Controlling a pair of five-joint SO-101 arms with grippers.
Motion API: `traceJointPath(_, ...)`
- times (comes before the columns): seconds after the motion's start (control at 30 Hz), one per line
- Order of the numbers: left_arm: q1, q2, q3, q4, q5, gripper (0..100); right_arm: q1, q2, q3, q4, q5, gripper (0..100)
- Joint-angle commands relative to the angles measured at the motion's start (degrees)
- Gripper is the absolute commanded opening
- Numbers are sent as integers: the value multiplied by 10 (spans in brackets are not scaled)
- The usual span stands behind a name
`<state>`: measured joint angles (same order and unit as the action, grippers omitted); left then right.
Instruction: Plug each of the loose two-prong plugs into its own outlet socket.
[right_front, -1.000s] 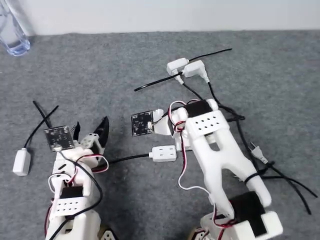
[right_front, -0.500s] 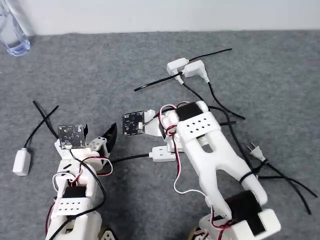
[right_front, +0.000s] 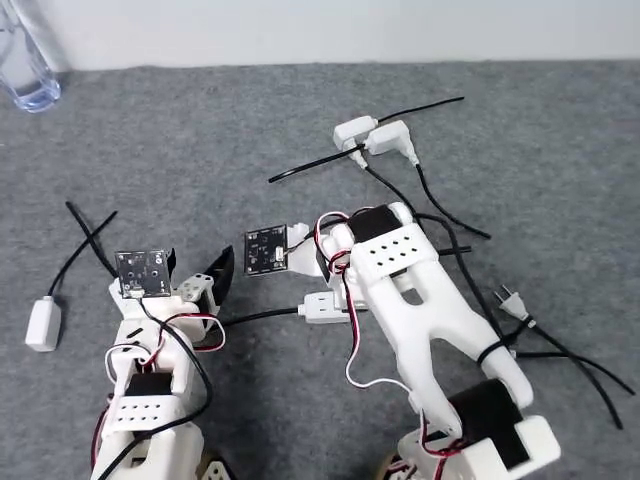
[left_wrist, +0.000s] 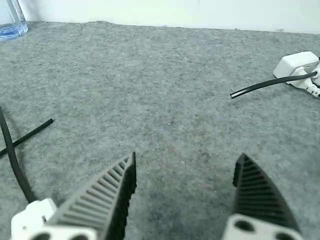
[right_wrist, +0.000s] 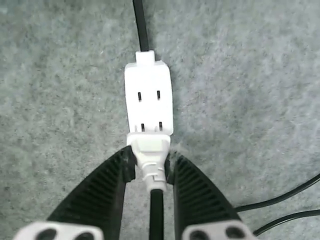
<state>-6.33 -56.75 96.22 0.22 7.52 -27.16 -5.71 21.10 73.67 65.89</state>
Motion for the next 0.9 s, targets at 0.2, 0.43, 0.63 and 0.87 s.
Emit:
traceJointPath(0.2, 4, 0, -4, 2, -5, 299, 10, 32, -12, -35, 13, 8)
traceJointPath(0.43, 5, 0, -4, 1, -5, 299, 13, 80, -15, -50, 12, 8)
traceJointPath(0.63, 5, 0, -4, 1, -5, 299, 15, 80, -20, -31, 15, 8)
traceJointPath(0.87, 5, 0, -4, 1, -5, 299, 15, 80, -29, -26, 15, 8)
